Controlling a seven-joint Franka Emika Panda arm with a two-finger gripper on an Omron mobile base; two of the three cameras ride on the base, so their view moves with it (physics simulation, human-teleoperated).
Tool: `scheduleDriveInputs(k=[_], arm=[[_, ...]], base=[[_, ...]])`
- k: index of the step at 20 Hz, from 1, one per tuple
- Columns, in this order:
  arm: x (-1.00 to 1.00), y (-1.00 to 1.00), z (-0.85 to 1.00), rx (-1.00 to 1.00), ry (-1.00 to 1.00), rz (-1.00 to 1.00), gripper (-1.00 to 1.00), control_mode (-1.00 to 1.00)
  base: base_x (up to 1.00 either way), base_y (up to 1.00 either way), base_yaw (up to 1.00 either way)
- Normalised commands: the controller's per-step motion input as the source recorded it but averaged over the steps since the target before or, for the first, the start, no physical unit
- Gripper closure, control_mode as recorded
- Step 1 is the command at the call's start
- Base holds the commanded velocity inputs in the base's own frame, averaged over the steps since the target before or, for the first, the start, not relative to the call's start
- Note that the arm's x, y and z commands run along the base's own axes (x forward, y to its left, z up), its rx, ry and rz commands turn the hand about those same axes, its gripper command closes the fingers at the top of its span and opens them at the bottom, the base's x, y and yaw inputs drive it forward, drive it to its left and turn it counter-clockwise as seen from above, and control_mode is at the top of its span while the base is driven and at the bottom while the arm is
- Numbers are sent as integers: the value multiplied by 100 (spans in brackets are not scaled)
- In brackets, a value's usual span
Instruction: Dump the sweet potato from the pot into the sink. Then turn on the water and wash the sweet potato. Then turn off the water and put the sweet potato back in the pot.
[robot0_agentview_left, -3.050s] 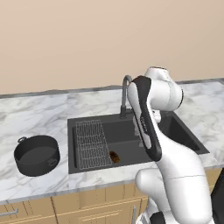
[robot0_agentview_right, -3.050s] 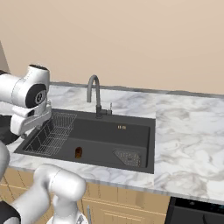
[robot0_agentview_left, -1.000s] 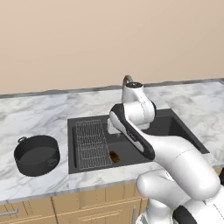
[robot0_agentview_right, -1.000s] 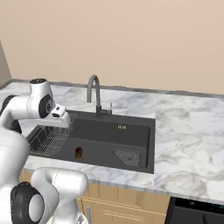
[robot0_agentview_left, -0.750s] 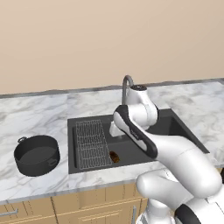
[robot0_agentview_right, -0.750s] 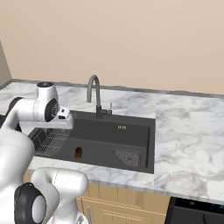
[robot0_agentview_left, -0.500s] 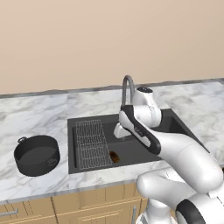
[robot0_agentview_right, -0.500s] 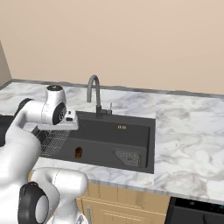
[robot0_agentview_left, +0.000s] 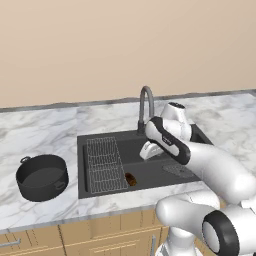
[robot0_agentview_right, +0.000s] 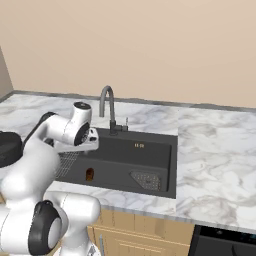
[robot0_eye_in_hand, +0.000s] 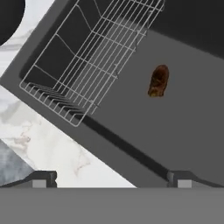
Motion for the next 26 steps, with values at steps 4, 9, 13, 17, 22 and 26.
scheduleDriveInputs(k=[4,9,13,17,22,26], arm=[[0,-3,-25,7,0,18,-100,-100],[3,0,-26,6,0,15,-100,-100],[7,0,-26,5,0,12,-100,-100],[0,0,-27,4,0,11,-100,-100],[0,0,-29,4,0,9,-100,-100],[0,0,-21,6,0,4,-100,-100]], base=[[0,0,0],[0,0,0],[0,0,0],[0,0,0],[0,0,0],[0,0,0]])
